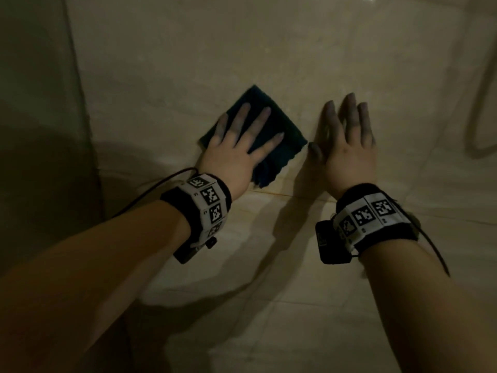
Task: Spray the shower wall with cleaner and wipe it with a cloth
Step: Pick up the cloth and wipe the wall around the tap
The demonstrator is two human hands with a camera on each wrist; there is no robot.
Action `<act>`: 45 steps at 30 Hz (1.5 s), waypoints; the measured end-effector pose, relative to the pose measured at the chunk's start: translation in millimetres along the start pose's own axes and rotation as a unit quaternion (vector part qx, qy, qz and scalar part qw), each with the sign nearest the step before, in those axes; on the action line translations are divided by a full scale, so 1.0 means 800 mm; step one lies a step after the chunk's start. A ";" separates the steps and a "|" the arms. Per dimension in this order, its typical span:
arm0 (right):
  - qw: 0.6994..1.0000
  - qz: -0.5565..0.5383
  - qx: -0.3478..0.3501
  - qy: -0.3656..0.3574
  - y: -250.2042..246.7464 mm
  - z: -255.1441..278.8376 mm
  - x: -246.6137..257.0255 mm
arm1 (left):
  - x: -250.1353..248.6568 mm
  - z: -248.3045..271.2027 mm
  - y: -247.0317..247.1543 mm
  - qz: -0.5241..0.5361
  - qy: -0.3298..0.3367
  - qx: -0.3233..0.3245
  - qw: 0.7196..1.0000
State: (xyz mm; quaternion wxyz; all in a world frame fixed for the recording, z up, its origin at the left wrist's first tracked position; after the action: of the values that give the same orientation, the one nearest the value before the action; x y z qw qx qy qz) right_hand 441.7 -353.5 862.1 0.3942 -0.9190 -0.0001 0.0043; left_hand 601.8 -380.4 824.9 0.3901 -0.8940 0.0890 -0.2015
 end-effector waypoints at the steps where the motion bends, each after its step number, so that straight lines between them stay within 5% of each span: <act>1: 1.000 0.000 0.003 0.000 0.003 0.002 -0.001 | -0.004 0.007 0.008 0.000 0.005 0.009 1.000; 6: 1.000 0.005 0.026 -0.003 0.016 0.009 -0.006 | -0.026 0.036 0.045 -0.032 0.037 0.075 0.996; 11: 1.000 -0.008 0.020 0.006 0.011 0.008 -0.008 | -0.024 0.036 0.041 -0.006 0.041 0.050 0.998; 16: 0.995 -0.024 0.000 0.098 -0.014 -0.005 -0.035 | -0.029 0.014 0.014 -0.017 0.059 -0.010 0.998; 23: 0.999 0.001 0.010 0.044 -0.015 0.005 -0.061 | -0.050 -0.015 -0.001 0.011 0.025 -0.027 0.999; 35: 0.997 -0.029 0.039 0.056 -0.002 0.045 -0.086 | -0.099 0.020 0.050 -0.016 0.090 0.059 0.994; 38: 0.989 -0.075 0.031 0.127 -0.008 0.044 -0.121 | -0.102 0.014 0.041 -0.033 0.097 0.067 0.992; 45: 0.989 -0.055 0.036 0.135 -0.005 0.051 -0.146 | -0.137 -0.038 -0.008 -0.020 0.124 0.011 0.992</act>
State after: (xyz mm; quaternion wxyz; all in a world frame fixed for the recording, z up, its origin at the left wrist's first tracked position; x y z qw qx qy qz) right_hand 324.2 -321.6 837.8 0.4231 -0.8950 0.0025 -0.1411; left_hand 489.5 -361.6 816.3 0.3822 -0.8592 0.1165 -0.3196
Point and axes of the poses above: each hand's wrist, its own z-axis away from the middle knuckle, its own y-axis out of the palm, x = y × z, the point moved 9 cm from there along -z, towards the middle knuckle, and after that the axes turned 4 degrees about -y, right-handed, at the moved point
